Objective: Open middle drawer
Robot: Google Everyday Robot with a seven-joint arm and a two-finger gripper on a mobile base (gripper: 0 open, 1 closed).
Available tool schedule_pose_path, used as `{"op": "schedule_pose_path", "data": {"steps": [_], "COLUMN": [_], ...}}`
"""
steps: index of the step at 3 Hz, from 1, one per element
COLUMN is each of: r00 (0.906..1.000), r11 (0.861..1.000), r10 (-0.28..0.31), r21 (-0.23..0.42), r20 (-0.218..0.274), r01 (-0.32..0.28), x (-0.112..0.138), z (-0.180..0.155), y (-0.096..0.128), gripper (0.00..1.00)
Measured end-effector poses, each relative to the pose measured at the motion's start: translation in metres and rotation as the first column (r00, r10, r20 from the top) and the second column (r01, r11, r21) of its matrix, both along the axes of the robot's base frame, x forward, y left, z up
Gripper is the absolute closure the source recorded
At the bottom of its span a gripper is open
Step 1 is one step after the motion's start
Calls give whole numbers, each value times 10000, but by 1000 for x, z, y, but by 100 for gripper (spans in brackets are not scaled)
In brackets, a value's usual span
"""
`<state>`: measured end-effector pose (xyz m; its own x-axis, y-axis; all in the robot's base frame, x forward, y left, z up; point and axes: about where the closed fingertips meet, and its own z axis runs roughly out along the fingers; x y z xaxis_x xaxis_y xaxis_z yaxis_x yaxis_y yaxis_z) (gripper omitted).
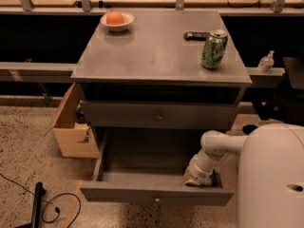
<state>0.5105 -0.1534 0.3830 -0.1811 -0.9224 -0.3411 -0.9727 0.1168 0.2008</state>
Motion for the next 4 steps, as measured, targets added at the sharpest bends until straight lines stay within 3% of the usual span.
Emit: {"op": "schedule_pose_path", "data": {"steps": [1, 2, 4], "r00": [10000, 9995, 9994], "r11": [10000, 9998, 9996], "r10": [10, -80, -95], "r21": [15, 206, 248], "r20": [-65, -302, -318], "r01": [-10, 86, 103], "x": [2, -17, -17], "z": [0, 5, 6], "y": [1, 5, 5], "gripper": [100, 100, 100]}}
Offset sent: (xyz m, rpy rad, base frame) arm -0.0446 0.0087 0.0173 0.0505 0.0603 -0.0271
